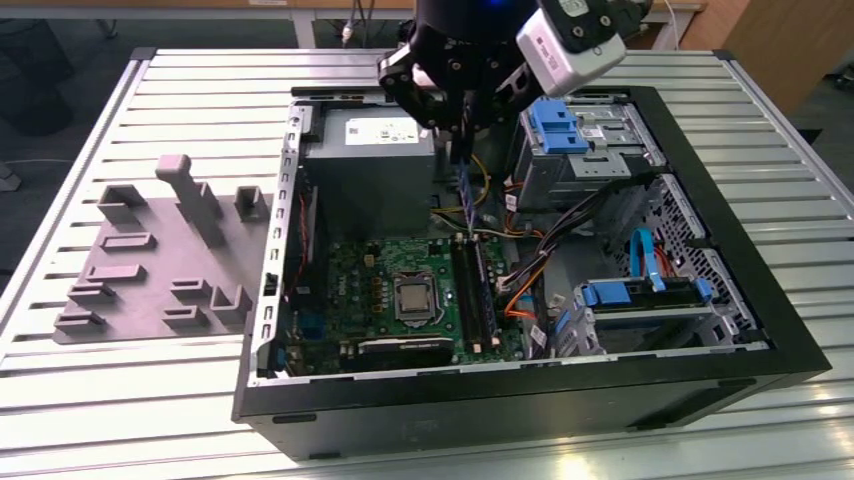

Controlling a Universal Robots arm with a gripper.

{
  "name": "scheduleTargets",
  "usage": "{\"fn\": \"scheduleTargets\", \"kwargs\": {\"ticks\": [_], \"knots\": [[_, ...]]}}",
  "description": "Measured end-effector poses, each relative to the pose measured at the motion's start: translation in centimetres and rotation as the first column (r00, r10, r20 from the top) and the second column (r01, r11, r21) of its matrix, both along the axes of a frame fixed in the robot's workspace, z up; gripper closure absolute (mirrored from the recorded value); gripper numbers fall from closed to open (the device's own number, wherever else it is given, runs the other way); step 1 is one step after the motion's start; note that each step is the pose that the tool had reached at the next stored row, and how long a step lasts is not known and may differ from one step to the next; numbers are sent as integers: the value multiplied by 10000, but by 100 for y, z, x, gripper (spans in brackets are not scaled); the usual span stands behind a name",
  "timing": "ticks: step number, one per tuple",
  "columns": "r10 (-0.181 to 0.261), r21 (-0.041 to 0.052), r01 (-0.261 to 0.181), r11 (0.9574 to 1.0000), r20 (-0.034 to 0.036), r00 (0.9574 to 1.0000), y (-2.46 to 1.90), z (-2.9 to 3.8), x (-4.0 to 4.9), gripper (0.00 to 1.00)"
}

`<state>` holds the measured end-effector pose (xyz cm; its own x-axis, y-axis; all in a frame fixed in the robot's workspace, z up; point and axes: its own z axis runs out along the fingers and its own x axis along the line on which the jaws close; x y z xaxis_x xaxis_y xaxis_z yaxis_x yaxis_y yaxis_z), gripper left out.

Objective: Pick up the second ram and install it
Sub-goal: 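Insert the second ram into the second slot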

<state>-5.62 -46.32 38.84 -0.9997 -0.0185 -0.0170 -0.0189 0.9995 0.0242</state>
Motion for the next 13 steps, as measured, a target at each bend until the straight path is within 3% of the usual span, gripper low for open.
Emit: {"fn": "scheduleTargets", "kwargs": {"ticks": [10, 13], "knots": [[-143, -2, 143, 9999, -1, 9999, -14, -80, 6, 86], [-144, -2, 144, 9999, -1, 9999, -15, -131, 6, 86]]}}
